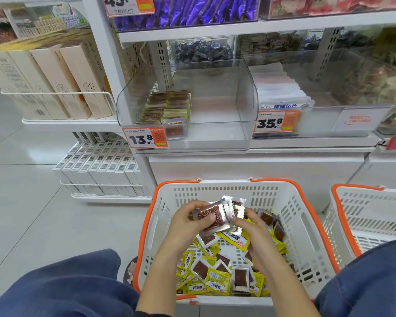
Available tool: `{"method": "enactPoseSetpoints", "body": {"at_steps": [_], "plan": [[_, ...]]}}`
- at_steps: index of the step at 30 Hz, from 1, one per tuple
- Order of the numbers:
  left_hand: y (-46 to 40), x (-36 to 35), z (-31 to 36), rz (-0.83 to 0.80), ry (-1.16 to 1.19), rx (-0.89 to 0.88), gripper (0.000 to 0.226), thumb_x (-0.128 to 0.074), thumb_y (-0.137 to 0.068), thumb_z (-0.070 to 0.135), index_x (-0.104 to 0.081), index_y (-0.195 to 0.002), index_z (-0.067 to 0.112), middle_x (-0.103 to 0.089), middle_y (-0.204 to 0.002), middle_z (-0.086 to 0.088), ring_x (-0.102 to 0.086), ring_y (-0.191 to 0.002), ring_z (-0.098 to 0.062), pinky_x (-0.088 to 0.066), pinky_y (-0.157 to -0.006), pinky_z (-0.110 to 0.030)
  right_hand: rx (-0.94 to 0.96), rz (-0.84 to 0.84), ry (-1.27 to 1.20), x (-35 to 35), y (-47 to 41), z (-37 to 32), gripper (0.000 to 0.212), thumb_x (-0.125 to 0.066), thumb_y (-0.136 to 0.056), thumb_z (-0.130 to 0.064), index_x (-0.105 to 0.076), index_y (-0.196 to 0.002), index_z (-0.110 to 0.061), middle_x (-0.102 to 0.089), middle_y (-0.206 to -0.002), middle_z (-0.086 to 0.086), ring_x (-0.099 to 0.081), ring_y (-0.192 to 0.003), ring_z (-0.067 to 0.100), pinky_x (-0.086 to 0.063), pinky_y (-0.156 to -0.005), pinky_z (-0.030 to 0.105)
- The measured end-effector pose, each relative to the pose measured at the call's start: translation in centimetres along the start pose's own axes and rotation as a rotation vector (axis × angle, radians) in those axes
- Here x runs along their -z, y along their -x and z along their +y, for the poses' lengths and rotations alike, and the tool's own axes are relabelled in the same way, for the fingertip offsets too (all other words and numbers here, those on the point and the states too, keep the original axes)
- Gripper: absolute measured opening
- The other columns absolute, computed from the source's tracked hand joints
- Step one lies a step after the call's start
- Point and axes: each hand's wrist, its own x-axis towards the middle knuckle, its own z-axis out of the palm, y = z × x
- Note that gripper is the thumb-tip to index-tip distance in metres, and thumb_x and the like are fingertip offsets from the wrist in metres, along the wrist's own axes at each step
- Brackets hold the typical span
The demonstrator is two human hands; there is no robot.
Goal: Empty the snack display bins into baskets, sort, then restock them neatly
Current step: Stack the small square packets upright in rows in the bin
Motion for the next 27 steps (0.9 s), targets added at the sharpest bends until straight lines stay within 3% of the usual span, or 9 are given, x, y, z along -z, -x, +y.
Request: {"method": "enactPoseSetpoints", "body": {"at_steps": [4, 7, 9, 12, 14, 19, 21, 24, 27], "plan": [[0.0, 0.0, -0.4, -0.163, 0.115, 0.064, 0.044, -0.076, -0.076, 0.021, -0.066, -0.118, 0.028, -0.065, -0.123, -0.004, -0.063, -0.11, -0.02, -0.052, -0.084, -0.027, -0.032, -0.059, 0.015, -0.2, 0.3, -0.2, 0.02, -0.062, -0.091, -0.03, -0.065, -0.11, -0.029, -0.06, -0.124, -0.011, -0.051, -0.115, 0.006, -0.036, -0.105, 0.041], [-0.1, 0.0, -0.6, -0.176, 0.044, 0.074, 0.054, -0.081, -0.075, 0.027, -0.062, -0.124, 0.039, -0.059, -0.13, 0.007, -0.06, -0.115, -0.013, -0.05, -0.097, -0.031, -0.046, 0.012, -0.001, 0.0, 0.2, -0.1, 0.029, -0.054, -0.095, -0.035, -0.058, -0.122, -0.027, -0.049, -0.127, -0.011, -0.041, -0.122, 0.01, -0.029, -0.112, 0.044], [-0.1, -0.2, -0.4, -0.198, 0.004, 0.084, 0.048, -0.078, -0.079, 0.02, -0.062, -0.122, 0.036, -0.063, -0.125, 0.009, -0.064, -0.109, -0.009, -0.051, -0.093, -0.026, -0.027, 0.033, 0.008, 0.2, 0.0, 0.0, 0.028, -0.052, -0.097, -0.032, -0.057, -0.124, -0.025, -0.048, -0.127, -0.01, -0.039, -0.12, 0.01, -0.028, -0.109, 0.041], [0.0, -0.2, -0.3, -0.212, -0.058, 0.097, 0.04, -0.077, -0.081, 0.016, -0.064, -0.114, 0.035, -0.07, -0.112, 0.01, -0.067, -0.102, -0.007, -0.052, -0.089, -0.025, -0.008, 0.055, 0.04, 0.1, 0.0, -0.1, 0.011, -0.053, -0.097, -0.025, -0.061, -0.102, -0.03, -0.054, -0.113, -0.012, -0.042, -0.111, 0.009, -0.03, -0.098, 0.035], [0.0, -0.1, -0.3, -0.229, -0.061, 0.108, 0.038, -0.076, -0.081, 0.014, -0.065, -0.112, 0.033, -0.071, -0.108, 0.009, -0.068, -0.1, -0.01, -0.053, -0.091, -0.029, 0.008, 0.072, 0.065, 0.1, 0.0, -0.1, 0.013, -0.054, -0.097, -0.022, -0.06, -0.092, -0.032, -0.056, -0.11, -0.01, -0.045, -0.108, 0.01, -0.029, -0.095, 0.033], [-0.2, 0.6, -0.6, -0.218, -0.023, 0.139, 0.048, -0.078, -0.079, 0.011, -0.062, -0.122, 0.025, -0.071, -0.111, 0.001, -0.068, -0.102, -0.017, -0.054, -0.088, -0.03, 0.016, 0.103, 0.044, -0.1, 0.1, 0.0, 0.009, -0.056, -0.097, -0.024, -0.057, -0.105, -0.029, -0.052, -0.117, -0.006, -0.042, -0.111, 0.009, -0.029, -0.096, 0.032], [-0.3, 0.8, -1.0, -0.231, 0.104, 0.159, 0.054, -0.081, -0.075, 0.014, -0.062, -0.125, 0.021, -0.07, -0.116, -0.005, -0.067, -0.105, -0.021, -0.054, -0.086, -0.034, 0.009, 0.116, 0.002, -0.1, 0.0, -0.2, 0.012, -0.055, -0.097, -0.024, -0.057, -0.109, -0.026, -0.049, -0.118, -0.006, -0.039, -0.112, 0.009, -0.027, -0.097, 0.034], [-0.5, 1.2, -1.4, -0.192, 0.501, 0.189, 0.055, -0.073, -0.078, 0.015, -0.057, -0.129, 0.004, -0.063, -0.125, -0.02, -0.063, -0.109, -0.029, -0.056, -0.085, -0.035, 0.015, 0.129, -0.013, 0.2, -0.1, -0.4, 0.009, -0.054, -0.098, -0.023, -0.059, -0.104, -0.027, -0.051, -0.115, -0.008, -0.038, -0.112, 0.008, -0.026, -0.097, 0.034], [-0.7, 0.2, -1.4, -0.137, 0.483, 0.168, 0.051, -0.073, -0.081, 0.023, -0.06, -0.125, 0.001, -0.063, -0.124, -0.021, -0.06, -0.113, -0.032, -0.049, -0.098, -0.039, 0.035, 0.072, 0.036, -0.3, 0.0, -0.3, 0.013, -0.053, -0.098, -0.023, -0.058, -0.091, -0.033, -0.054, -0.099, -0.017, -0.045, -0.103, 0.007, -0.029, -0.093, 0.032]]}}
